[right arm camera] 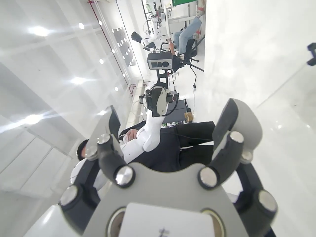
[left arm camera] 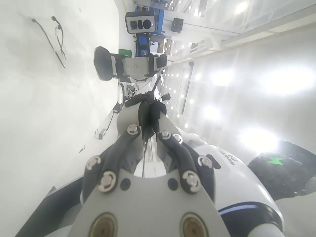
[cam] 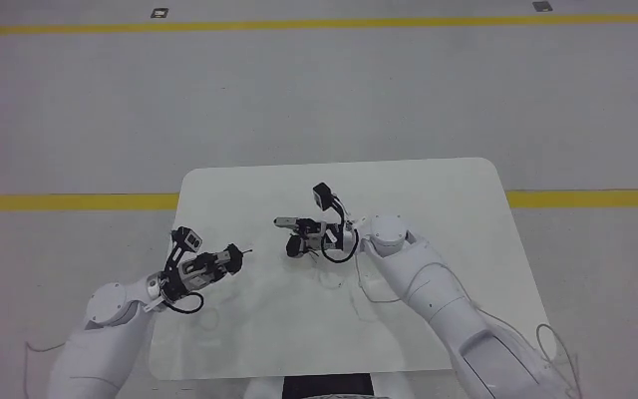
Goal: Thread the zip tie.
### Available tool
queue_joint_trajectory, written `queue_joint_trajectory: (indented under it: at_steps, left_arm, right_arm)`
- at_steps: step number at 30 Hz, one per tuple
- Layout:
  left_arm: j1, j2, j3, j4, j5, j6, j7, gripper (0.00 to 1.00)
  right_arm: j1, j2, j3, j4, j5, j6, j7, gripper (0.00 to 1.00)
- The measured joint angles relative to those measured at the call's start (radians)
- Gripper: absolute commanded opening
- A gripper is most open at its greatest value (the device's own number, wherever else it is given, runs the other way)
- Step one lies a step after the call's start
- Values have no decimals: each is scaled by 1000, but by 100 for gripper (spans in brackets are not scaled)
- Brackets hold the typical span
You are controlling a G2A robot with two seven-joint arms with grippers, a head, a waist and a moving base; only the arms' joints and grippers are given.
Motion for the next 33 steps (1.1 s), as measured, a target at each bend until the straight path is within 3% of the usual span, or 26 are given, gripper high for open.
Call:
queue_joint_trajectory:
  at_steps: [2, 8, 11, 18, 26, 28, 33]
  left_arm:
    - [-2, 2, -18, 13, -12, -31, -26, 0]
    - [-10, -13, -97, 7, -37, -27, -91, 0]
    - [-9, -22, -122, 3, -43, -28, -114, 0]
    - [-9, -22, -117, -4, -33, -28, -100, 0]
    - [-8, -23, -165, -4, 1, -28, -59, 0]
    - [-6, -25, -179, -5, 13, -28, -57, 0]
    - [-5, -27, -182, -6, 15, -28, -59, 0]
  right_arm:
    - [3, 7, -16, -41, -111, 28, -33, 100]
    - [-5, 22, -49, -148, -334, 103, -104, 100]
    - [-13, 25, -48, -168, -361, 106, -135, 100]
    - [-14, 25, -49, -168, -362, 107, -135, 100]
    - [-25, 42, -98, -256, -619, 191, -193, 100]
    - [-34, 45, -111, -283, -669, 192, -199, 100]
    - [-37, 46, -113, -291, -677, 184, -202, 100]
